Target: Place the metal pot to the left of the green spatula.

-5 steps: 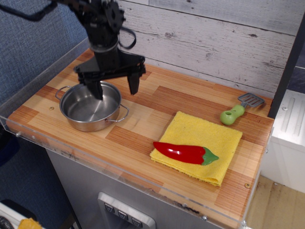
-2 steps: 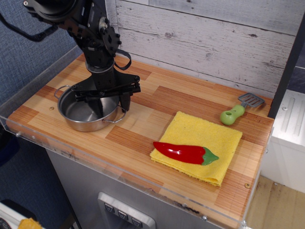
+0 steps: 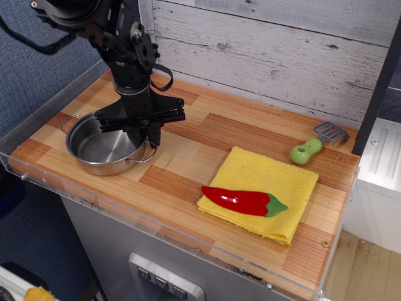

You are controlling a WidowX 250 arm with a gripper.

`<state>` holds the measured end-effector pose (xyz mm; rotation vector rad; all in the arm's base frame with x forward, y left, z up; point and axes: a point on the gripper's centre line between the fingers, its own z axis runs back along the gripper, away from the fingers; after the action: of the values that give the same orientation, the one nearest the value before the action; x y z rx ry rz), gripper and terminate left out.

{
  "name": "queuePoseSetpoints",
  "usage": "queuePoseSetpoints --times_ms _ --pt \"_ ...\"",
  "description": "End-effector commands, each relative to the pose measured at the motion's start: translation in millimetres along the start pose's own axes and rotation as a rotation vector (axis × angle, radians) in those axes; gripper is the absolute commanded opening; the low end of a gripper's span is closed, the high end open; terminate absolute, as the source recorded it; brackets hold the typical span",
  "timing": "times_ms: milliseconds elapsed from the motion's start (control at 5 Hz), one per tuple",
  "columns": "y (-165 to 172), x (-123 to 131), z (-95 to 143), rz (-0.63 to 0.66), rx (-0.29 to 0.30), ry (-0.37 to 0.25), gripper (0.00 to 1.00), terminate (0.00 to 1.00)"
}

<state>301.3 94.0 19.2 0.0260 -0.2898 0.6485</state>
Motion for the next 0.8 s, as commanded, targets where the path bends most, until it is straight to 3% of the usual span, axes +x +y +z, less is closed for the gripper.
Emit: queuePoseSetpoints --times_ms 0,400,600 --pt "-2 0 20 0.003 -0.021 -0.039 0.00 0.00" --pt "15 11 52 0.040 -0.005 -0.068 0.00 0.00" --pt "10 24 76 0.023 -0.026 -0.107 0.00 0.00"
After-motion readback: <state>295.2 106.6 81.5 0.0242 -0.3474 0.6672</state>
